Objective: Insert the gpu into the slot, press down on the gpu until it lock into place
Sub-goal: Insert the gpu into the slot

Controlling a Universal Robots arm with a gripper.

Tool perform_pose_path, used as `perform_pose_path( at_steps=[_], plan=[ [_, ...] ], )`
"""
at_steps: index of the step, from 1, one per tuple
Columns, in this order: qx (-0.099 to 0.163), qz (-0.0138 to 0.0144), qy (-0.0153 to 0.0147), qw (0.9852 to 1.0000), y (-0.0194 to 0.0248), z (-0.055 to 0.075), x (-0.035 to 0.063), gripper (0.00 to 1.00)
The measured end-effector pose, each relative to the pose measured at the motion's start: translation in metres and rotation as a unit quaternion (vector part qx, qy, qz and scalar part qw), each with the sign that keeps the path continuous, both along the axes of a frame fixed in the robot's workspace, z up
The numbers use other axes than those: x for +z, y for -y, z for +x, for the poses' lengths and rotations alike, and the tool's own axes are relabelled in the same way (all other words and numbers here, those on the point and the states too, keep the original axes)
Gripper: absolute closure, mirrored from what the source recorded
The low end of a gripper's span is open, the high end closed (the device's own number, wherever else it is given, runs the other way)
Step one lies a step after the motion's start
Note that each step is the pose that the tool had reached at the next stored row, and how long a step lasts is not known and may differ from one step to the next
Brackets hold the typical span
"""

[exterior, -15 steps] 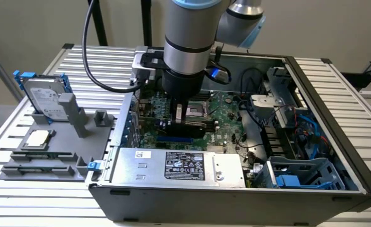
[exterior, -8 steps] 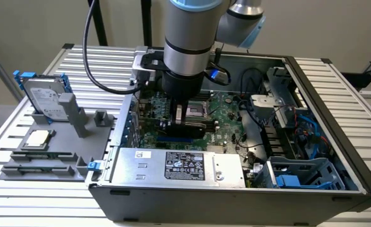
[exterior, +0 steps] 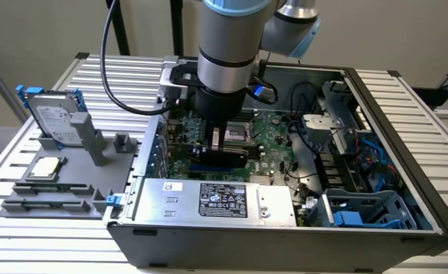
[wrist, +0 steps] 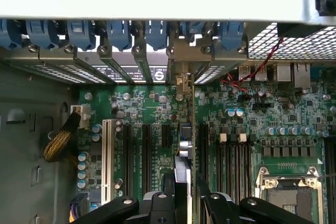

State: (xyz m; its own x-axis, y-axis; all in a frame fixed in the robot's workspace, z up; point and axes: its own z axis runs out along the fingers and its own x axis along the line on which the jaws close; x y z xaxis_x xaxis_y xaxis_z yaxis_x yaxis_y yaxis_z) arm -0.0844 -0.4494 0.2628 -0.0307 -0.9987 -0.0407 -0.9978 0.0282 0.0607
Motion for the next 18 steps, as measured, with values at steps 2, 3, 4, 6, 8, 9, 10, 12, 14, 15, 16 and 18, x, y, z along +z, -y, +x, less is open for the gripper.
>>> perform_pose_path(
  at_steps=[2, 3, 4, 6, 8, 9, 10, 12, 14, 15, 16, 18],
  plan=[
    [0.001, 0.0000, -0.0001, 1.0000, 0.0000, -0.0002, -0.0003, 0.74],
    [0.001, 0.0000, -0.0001, 1.0000, 0.0000, -0.0004, -0.0005, 0.74],
    [0.002, 0.0000, -0.0001, 1.0000, 0.0000, -0.0006, -0.0006, 0.74],
    [0.003, 0.0000, -0.0001, 1.0000, 0.0000, -0.0007, -0.0009, 0.74],
    [0.005, 0.0000, -0.0001, 1.0000, 0.0000, -0.0007, -0.0012, 0.74],
    [0.006, 0.0000, -0.0001, 1.0000, 0.0000, -0.0008, -0.0014, 0.74],
    [0.006, 0.0000, -0.0001, 1.0000, 0.0000, -0.0008, -0.0016, 0.74],
    [0.007, -0.0001, -0.0003, 1.0000, 0.0000, -0.0008, -0.0016, 0.74],
    [0.008, 0.0000, -0.0003, 1.0000, 0.0000, -0.0008, -0.0017, 0.74],
    [0.008, 0.0000, -0.0004, 1.0000, 0.0000, -0.0008, -0.0017, 0.74],
    [0.008, 0.0000, -0.0004, 1.0000, 0.0000, -0.0008, -0.0018, 0.74],
    [0.008, 0.0000, -0.0004, 1.0000, 0.0000, -0.0008, -0.0020, 0.74]
  ],
)
